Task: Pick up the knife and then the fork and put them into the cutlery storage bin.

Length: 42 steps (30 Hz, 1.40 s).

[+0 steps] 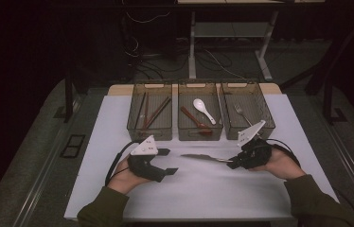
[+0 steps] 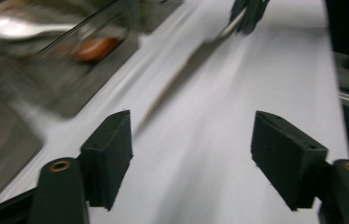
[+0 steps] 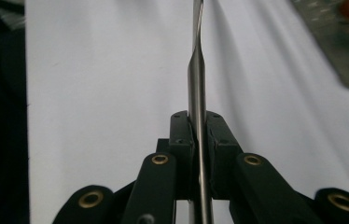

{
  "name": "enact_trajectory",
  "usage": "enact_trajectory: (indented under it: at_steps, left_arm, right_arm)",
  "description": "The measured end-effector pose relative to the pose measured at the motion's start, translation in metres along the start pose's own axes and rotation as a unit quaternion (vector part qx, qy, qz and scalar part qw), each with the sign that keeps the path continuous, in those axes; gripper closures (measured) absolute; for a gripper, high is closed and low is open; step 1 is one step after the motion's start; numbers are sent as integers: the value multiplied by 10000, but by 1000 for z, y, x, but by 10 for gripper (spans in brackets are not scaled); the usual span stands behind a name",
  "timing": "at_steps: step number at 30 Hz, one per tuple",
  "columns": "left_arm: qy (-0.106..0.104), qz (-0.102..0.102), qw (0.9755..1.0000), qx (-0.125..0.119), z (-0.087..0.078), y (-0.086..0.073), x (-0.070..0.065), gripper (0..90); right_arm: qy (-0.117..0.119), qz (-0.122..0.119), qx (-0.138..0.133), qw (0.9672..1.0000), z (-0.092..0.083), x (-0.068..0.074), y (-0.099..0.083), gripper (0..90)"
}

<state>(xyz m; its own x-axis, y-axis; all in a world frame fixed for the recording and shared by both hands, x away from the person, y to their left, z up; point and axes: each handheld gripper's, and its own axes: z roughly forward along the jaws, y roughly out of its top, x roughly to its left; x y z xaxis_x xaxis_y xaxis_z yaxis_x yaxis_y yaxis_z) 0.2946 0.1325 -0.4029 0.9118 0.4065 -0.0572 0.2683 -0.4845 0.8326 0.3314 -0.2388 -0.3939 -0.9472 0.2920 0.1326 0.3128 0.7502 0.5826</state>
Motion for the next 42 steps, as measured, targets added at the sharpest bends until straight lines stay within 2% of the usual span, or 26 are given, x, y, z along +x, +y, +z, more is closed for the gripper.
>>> enact_trajectory:
  at_steps: [5,9,13,17,22,27,29,33,35,38,42]
  left_arm:
    - [384,-337,9987,27,-11,-24,2,205]
    - [675,-447,9967,29,-16,-38,-1,143]
    - [840,-577,9948,47,-19,-48,-6,92]
    - [865,-647,9941,108,-19,-52,-8,15]
    - [942,-604,9936,116,-17,-53,-8,0]
    - [888,-626,9939,180,-16,-54,-7,0]
    - [884,-631,9940,162,-15,-54,-7,0]
    - [875,-543,9945,186,-15,-53,-9,0]
    - [854,-521,9948,192,-15,-53,-9,0]
    - [835,-521,9949,213,-14,-53,-9,0]
    - [813,-508,9952,198,-14,-53,-9,0]
  right_arm:
    - [-307,219,-299,9988,-13,-6,-6,824]
    - [-490,566,-551,9957,-25,-11,-8,824]
    - [-807,743,-652,9918,-37,-19,-7,824]
    - [-1054,967,-839,9862,-51,-30,-8,824]
    - [-1436,1323,-1063,9750,-69,-46,-10,824]
    - [-1836,1562,-1077,9645,-81,-62,-9,824]
    - [-1999,1679,-1122,9588,-85,-68,-8,824]
    - [-2378,1947,-1103,9452,-86,-79,-9,824]
    - [-2546,2051,-988,9399,-85,-85,-10,824]
    - [-2675,2228,-758,9344,-80,-95,-10,824]
    - [-2668,2420,-517,9314,-67,-108,-8,823]
